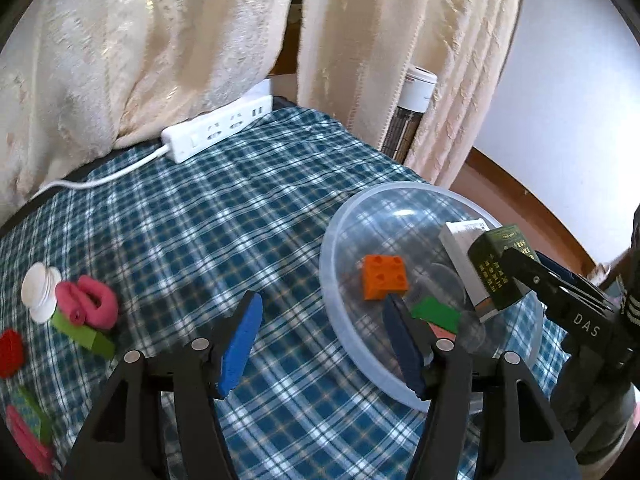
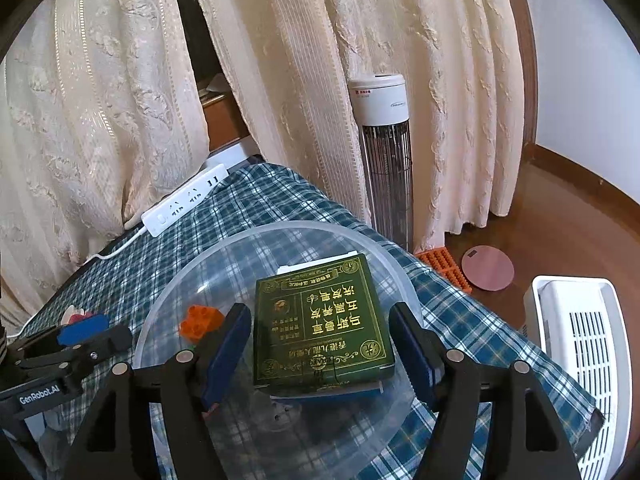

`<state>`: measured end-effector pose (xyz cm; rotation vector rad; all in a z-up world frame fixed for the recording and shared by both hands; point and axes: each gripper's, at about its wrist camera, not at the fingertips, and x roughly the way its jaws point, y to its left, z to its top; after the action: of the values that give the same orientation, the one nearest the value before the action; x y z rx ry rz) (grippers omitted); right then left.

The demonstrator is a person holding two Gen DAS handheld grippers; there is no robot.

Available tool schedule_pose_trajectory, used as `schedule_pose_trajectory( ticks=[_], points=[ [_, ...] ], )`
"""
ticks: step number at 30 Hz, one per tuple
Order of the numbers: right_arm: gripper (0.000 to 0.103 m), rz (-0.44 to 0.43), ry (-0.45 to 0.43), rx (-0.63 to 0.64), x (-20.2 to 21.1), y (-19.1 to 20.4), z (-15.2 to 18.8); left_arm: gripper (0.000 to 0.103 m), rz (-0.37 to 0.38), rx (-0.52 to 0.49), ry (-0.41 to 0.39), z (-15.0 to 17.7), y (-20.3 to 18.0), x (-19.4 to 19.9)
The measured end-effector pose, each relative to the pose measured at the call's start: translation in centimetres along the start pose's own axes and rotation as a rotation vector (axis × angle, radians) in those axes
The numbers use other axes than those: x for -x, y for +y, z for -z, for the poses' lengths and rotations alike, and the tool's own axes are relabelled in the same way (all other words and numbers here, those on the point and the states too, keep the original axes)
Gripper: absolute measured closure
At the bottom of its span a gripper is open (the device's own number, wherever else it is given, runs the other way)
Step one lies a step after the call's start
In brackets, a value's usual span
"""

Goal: Organize objects
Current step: 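Withdraw both grippers from the bowl back toward the toy pile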

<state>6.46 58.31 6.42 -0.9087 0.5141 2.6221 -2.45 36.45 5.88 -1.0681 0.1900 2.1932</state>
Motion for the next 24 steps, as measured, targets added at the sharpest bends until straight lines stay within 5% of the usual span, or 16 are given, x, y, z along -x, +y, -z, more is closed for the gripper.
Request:
schedule_pose_trajectory(
  ticks=[24],
  points=[
    [0.028,-0.017,-0.082,0.026,3.1,4.7,0.3,0.035,-0.091,0.04,-0.059,2.9,3.9,5.5]
  ],
)
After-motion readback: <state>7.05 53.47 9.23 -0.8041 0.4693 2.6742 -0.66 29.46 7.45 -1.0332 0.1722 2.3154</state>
